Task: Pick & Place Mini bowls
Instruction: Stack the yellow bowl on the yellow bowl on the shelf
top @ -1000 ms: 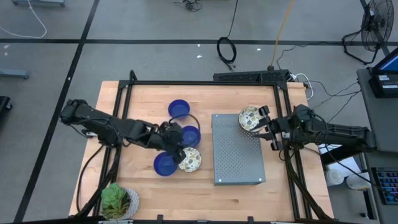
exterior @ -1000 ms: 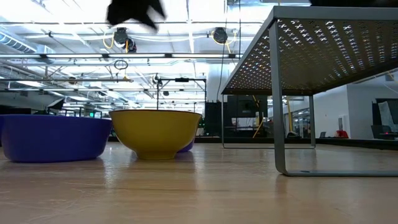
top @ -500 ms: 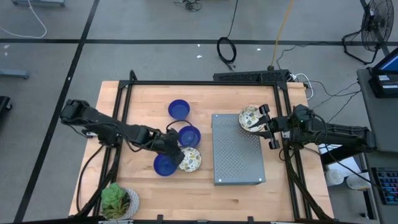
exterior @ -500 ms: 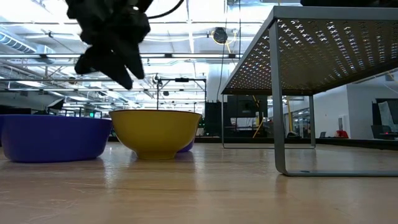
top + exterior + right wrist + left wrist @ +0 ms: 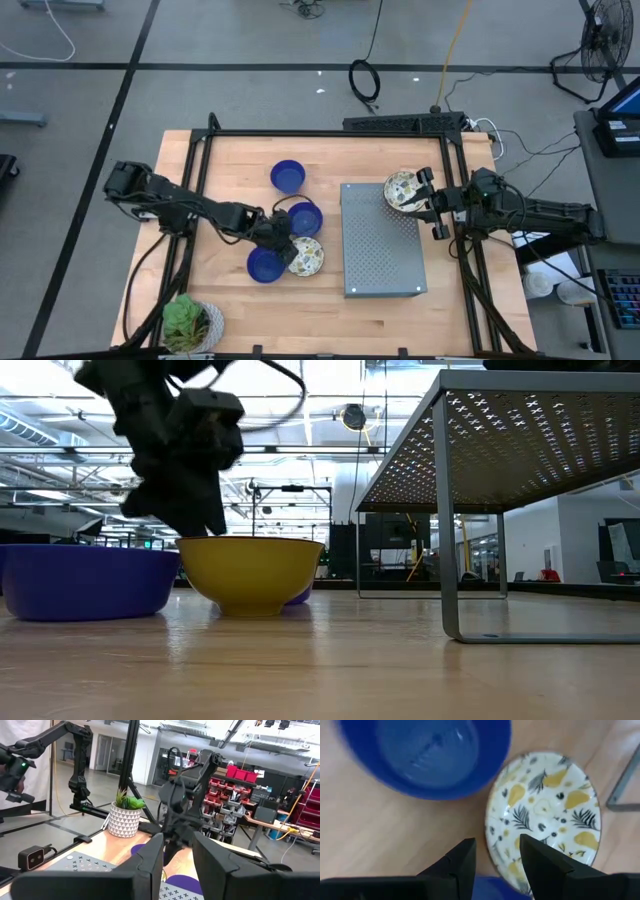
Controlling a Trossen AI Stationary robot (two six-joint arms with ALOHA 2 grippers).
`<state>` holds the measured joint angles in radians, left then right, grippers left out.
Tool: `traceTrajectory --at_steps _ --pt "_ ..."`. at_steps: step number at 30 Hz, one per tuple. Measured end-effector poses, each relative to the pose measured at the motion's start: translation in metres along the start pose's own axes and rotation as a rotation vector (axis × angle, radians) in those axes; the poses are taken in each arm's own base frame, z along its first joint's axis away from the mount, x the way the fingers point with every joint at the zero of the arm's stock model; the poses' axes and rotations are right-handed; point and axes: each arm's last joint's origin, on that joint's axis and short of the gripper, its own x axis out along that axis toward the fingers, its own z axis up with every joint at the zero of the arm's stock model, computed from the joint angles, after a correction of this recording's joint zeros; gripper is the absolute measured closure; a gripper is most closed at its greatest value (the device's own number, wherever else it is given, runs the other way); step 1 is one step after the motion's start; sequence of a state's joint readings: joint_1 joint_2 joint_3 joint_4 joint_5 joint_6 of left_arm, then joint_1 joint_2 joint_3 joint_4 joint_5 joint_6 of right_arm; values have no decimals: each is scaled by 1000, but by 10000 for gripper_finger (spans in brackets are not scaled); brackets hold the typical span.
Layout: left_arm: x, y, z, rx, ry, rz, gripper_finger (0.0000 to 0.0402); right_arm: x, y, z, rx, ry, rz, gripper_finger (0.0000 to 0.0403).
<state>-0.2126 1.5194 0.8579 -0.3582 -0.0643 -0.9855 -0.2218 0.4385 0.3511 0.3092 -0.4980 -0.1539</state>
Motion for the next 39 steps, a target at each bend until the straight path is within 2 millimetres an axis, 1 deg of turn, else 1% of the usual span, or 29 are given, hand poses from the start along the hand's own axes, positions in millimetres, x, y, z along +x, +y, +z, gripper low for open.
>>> traceTrajectory --at_steps 5,8,10,15,22,24,27,32,36,39 --pt "25 3 -2 22 92 -4 245 0 0 0 4 0 0 309" --pt "36 8 0 12 124 5 245 0 0 0 6 -1 0 309" --pt "40 9 0 7 134 7 245 0 0 0 6 0 0 309" --pt "40 11 4 7 116 14 245 0 0 0 11 0 0 309" --pt "40 12 8 89 104 11 245 0 0 -1 13 4 1 309" --pt "37 11 8 116 101 7 245 0 0 -1 14 7 1 309" --pt "31 2 16 156 61 -7 245 0 0 -1 14 8 1 309" --pt "16 -12 28 229 37 29 245 1 0 -2 12 14 2 309" --pt "13 -14 30 224 35 41 245 2 -1 -3 15 22 3 309" --pt "13 -12 29 223 55 64 245 3 -1 -4 18 27 2 309"
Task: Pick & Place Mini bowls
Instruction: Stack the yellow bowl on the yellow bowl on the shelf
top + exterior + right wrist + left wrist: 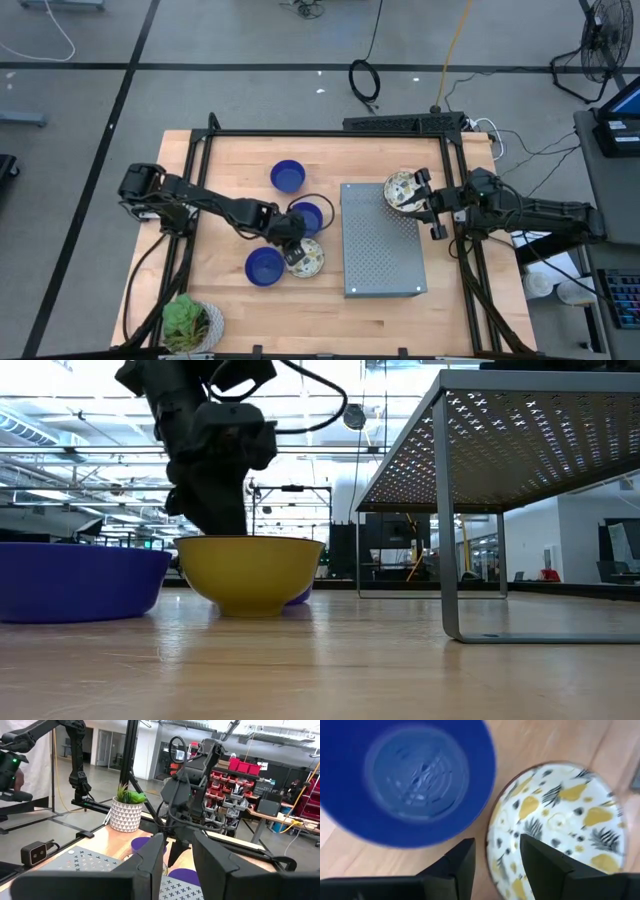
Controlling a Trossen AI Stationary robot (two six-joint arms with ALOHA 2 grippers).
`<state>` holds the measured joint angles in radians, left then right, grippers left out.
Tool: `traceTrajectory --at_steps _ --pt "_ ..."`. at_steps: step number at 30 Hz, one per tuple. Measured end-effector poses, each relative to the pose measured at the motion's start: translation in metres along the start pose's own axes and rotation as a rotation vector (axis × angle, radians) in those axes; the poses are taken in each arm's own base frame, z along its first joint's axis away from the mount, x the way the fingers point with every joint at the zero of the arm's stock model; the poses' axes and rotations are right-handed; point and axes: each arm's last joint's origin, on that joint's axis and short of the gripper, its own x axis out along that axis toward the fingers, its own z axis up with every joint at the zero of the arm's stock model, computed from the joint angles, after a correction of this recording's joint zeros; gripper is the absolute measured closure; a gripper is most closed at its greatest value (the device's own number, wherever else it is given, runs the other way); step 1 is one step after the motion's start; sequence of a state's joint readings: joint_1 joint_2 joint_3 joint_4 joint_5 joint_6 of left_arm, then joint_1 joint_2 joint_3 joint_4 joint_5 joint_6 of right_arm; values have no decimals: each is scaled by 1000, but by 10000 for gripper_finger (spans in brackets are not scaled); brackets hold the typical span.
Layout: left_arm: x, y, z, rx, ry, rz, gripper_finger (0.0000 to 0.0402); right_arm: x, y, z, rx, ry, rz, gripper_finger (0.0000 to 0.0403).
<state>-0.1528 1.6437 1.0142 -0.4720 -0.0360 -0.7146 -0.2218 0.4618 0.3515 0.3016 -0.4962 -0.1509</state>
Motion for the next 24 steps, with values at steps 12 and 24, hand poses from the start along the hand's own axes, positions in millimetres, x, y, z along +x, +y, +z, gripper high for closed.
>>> traceTrajectory --at_steps 12,24 --pt "8 2 -7 -89 77 36 245 0 0 0 0 0 -2 309" --pt "18 3 -10 -99 123 34 245 0 0 0 -1 -1 -2 309"
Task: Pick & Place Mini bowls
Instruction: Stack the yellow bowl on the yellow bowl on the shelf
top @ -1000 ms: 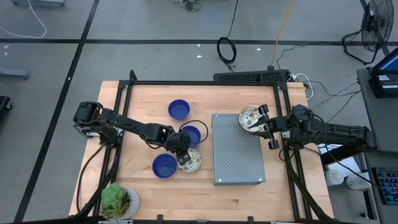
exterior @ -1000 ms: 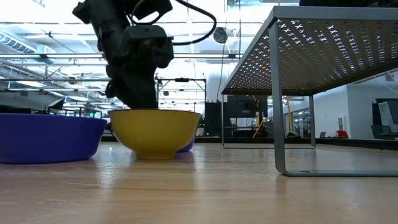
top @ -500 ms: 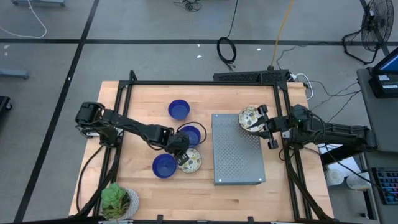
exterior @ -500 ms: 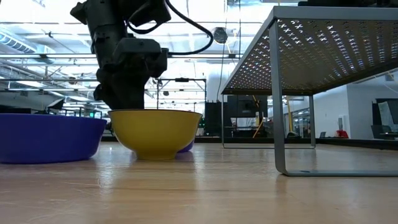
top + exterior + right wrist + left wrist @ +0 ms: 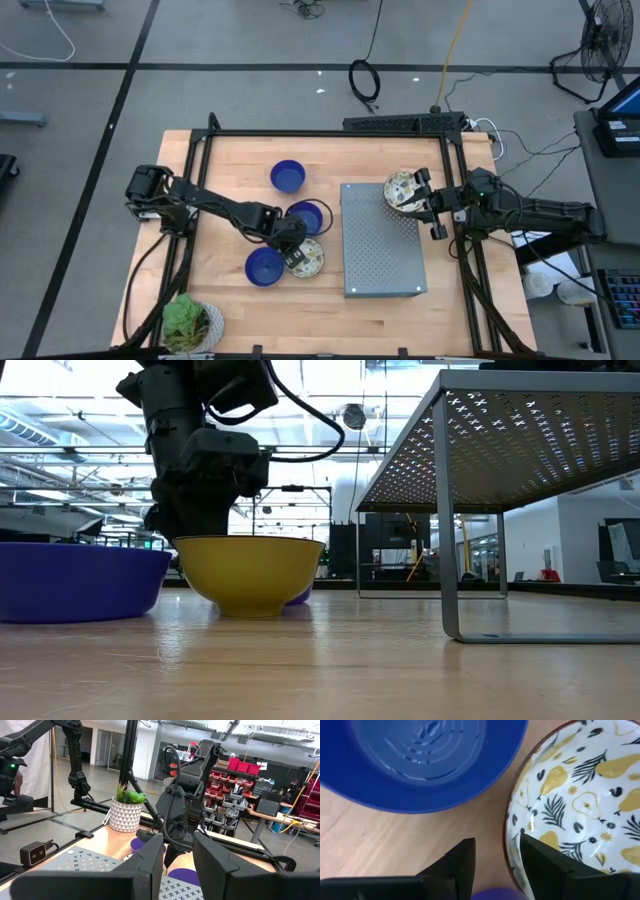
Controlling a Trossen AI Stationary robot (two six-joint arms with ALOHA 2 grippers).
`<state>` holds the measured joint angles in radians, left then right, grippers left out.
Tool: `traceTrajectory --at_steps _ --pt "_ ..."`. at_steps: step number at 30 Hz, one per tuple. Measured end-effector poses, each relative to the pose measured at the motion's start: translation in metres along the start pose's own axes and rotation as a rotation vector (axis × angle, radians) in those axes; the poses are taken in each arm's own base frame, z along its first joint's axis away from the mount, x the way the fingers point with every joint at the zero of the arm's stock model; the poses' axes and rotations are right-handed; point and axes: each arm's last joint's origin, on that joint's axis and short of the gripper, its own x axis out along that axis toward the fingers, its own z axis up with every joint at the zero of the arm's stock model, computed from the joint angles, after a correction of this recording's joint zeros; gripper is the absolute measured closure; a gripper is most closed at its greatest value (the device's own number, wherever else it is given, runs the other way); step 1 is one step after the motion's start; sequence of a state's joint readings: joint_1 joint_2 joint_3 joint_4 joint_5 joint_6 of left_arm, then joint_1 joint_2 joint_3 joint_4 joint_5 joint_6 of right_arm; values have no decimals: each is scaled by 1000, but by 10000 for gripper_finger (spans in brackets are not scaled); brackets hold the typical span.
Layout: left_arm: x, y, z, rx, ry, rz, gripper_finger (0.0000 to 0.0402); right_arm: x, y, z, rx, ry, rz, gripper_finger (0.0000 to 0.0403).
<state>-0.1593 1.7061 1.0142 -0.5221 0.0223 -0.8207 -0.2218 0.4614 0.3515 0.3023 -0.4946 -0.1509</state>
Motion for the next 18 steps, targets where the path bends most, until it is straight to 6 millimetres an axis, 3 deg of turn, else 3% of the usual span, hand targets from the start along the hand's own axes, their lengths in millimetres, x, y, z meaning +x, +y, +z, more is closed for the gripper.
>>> traceTrajectory --at_steps 14,18 --pt "0 0 0 -1 -3 2 248 0 0 0 0 0 0 309" --pt "0 0 0 4 2 -3 285 0 0 0 0 0 0 309"
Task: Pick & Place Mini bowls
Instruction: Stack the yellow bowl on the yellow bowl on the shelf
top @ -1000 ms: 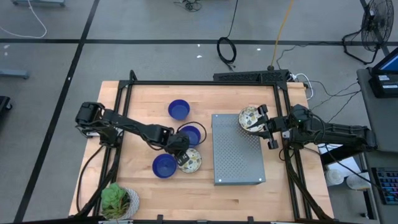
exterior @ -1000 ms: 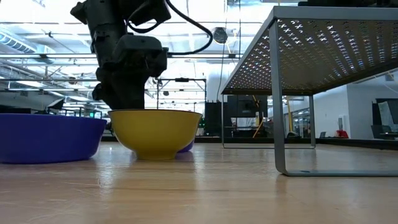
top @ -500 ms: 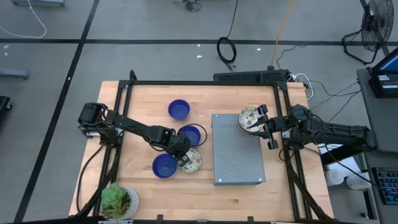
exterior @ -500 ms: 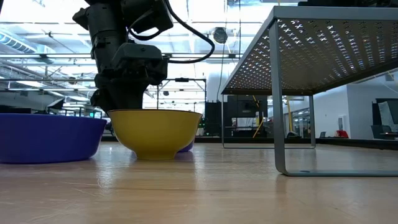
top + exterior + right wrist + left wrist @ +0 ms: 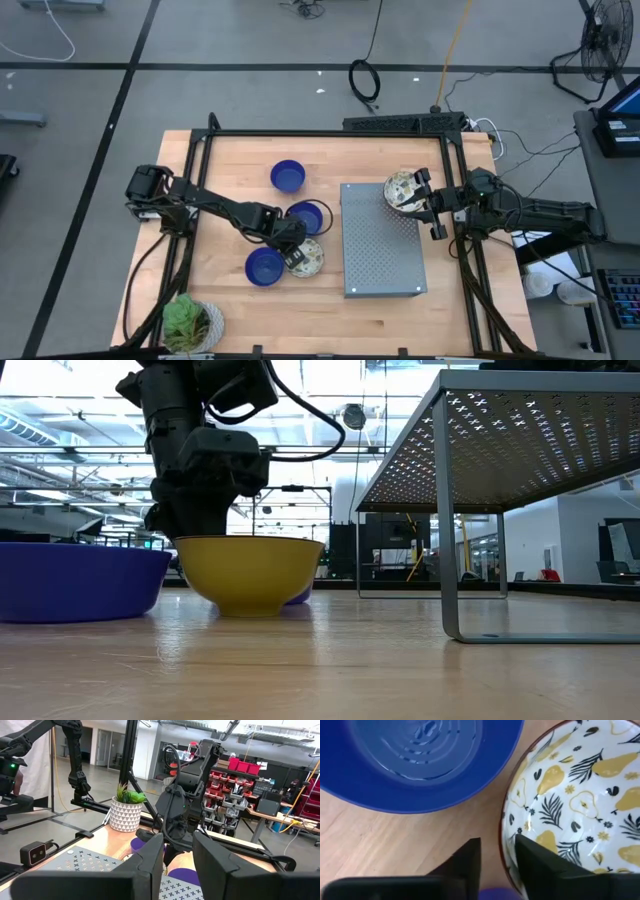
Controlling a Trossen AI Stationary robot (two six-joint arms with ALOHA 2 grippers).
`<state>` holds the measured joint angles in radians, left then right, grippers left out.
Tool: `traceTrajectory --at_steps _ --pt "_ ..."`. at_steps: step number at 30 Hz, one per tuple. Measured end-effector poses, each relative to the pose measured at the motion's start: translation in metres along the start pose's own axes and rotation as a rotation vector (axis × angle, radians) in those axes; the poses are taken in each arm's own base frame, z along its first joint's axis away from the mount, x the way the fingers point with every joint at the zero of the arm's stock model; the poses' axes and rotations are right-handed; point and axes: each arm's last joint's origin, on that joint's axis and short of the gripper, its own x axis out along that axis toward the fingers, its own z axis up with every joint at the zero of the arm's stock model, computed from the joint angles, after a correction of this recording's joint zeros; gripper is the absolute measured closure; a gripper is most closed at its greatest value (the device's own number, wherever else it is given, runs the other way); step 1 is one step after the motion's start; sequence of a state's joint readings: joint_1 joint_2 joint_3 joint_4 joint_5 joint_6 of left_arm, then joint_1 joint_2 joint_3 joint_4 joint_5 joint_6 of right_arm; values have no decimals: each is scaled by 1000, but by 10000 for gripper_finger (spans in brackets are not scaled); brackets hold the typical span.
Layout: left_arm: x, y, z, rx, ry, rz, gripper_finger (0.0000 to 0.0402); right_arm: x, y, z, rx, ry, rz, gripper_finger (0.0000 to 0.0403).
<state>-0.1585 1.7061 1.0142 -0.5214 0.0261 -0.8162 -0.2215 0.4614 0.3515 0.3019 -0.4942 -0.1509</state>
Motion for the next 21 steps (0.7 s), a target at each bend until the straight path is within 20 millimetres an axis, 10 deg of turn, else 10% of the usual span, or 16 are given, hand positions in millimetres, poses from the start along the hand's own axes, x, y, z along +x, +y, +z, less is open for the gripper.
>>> traceTrajectory --at_steps 7,21 --pt "-1 -1 0 35 21 -33 386 0 0 0 0 0 0 309" --pt "-34 -39 13 397 -104 -7 383 0 0 0 0 0 0 309"
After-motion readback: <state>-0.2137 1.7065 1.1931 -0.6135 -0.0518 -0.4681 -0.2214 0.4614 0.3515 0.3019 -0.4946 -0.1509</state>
